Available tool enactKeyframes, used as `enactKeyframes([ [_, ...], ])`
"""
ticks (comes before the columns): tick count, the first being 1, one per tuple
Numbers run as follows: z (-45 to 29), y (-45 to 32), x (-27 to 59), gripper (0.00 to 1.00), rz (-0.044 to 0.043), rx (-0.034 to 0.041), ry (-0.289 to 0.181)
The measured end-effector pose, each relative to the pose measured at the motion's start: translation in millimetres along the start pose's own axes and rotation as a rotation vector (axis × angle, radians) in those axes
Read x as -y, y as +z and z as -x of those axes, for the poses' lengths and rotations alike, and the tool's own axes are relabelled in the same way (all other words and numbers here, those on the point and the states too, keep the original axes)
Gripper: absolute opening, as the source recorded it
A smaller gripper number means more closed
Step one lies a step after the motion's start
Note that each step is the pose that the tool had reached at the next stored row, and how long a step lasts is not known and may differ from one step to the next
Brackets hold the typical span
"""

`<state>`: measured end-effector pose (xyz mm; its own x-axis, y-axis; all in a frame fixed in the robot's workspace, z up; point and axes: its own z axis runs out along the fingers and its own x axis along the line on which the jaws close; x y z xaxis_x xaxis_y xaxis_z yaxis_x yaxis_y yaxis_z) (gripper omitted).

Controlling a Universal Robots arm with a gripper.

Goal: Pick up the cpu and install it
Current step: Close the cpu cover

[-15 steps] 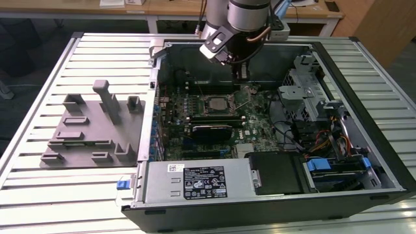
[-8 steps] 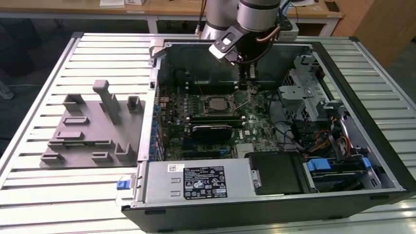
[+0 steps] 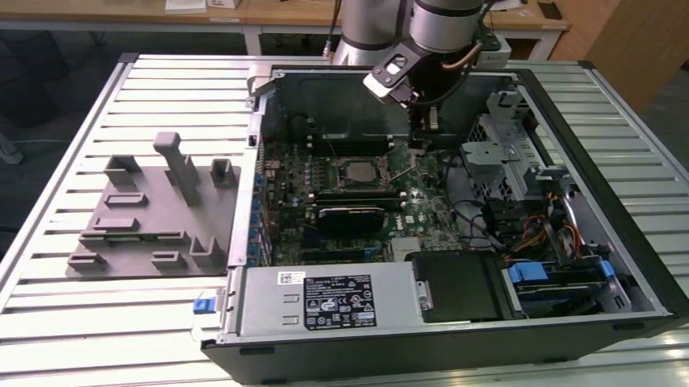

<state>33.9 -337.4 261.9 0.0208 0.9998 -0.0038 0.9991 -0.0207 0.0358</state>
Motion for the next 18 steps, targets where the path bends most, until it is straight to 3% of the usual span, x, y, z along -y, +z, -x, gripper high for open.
enactKeyframes([
  [8, -0.5, 0.7, -18.3, 0.11, 0.0001, -0.0001, 0.000],
  [13, -0.4, 1.7, -18.3, 0.11, 0.0000, -0.0001, 0.000],
  [18, -0.4, 8.7, -18.1, 0.11, -0.0001, 0.0002, 0.000],
])
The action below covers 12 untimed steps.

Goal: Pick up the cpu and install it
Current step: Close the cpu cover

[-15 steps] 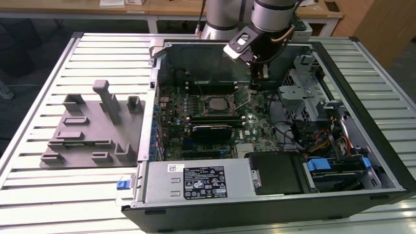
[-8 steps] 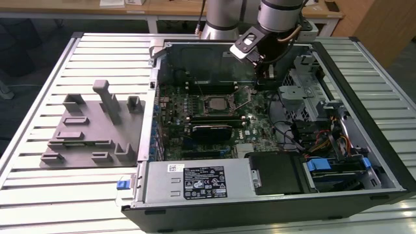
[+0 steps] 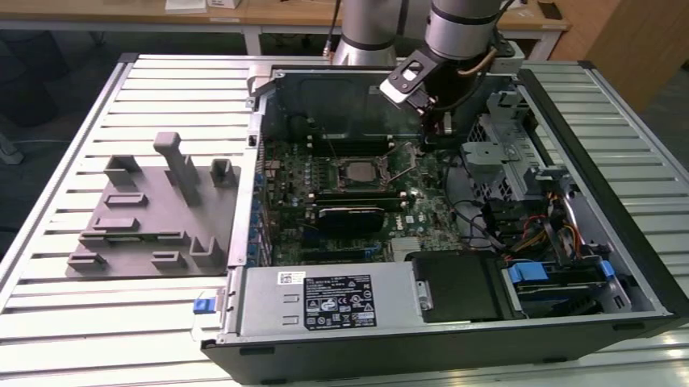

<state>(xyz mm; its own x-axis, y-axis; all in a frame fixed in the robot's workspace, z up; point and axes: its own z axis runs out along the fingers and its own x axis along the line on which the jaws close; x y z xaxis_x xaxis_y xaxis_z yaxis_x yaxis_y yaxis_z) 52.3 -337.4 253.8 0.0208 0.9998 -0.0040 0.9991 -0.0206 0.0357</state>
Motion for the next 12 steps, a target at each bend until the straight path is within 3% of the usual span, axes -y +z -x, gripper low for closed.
enactKeyframes([
  [12, -0.1, 13.8, 0.4, 0.11, 0.0001, -0.0001, 0.000],
])
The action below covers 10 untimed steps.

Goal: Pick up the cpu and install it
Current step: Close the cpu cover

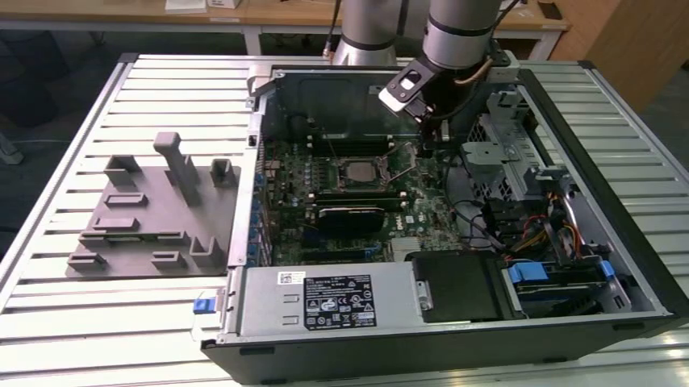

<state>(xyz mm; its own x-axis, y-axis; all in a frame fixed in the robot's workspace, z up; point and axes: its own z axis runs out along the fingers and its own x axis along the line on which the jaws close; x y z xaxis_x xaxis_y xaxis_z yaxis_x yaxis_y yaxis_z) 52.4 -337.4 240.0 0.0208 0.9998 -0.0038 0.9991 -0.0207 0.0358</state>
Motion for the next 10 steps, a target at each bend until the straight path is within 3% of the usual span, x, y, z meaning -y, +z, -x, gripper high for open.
enactKeyframes([
  [10, 0.0, 1.4, 1.0, 0.11, 0.0000, 0.0000, 0.000],
])
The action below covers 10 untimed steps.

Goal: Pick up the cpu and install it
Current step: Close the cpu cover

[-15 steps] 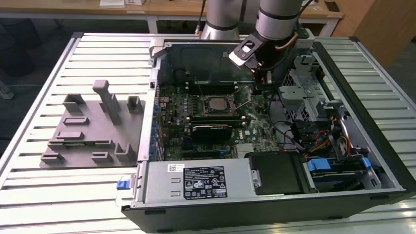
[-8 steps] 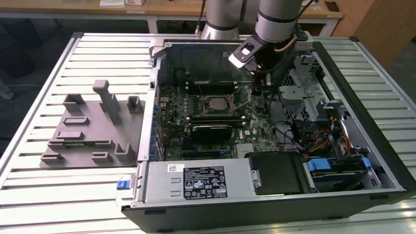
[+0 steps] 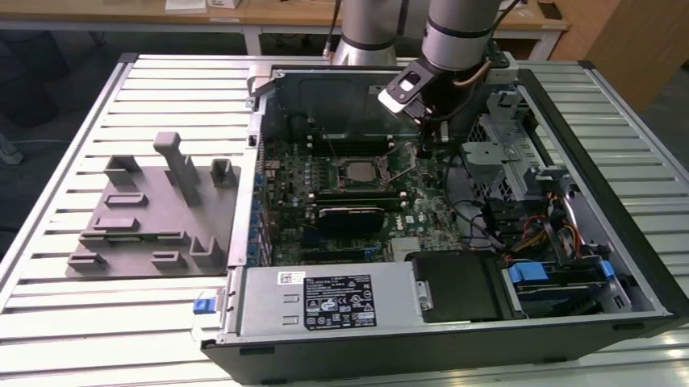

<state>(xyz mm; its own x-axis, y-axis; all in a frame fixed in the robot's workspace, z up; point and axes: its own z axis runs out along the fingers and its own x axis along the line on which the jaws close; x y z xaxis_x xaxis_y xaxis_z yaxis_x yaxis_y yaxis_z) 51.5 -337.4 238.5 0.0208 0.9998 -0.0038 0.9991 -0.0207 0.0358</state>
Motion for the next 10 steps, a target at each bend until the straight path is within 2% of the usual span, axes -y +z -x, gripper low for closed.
enactKeyframes([
  [4, 0.1, 0.0, 4.6, 0.11, 0.0000, 0.0000, 0.000],
  [10, 0.4, -0.5, 16.9, 0.11, 0.0002, 0.0001, 0.000],
])
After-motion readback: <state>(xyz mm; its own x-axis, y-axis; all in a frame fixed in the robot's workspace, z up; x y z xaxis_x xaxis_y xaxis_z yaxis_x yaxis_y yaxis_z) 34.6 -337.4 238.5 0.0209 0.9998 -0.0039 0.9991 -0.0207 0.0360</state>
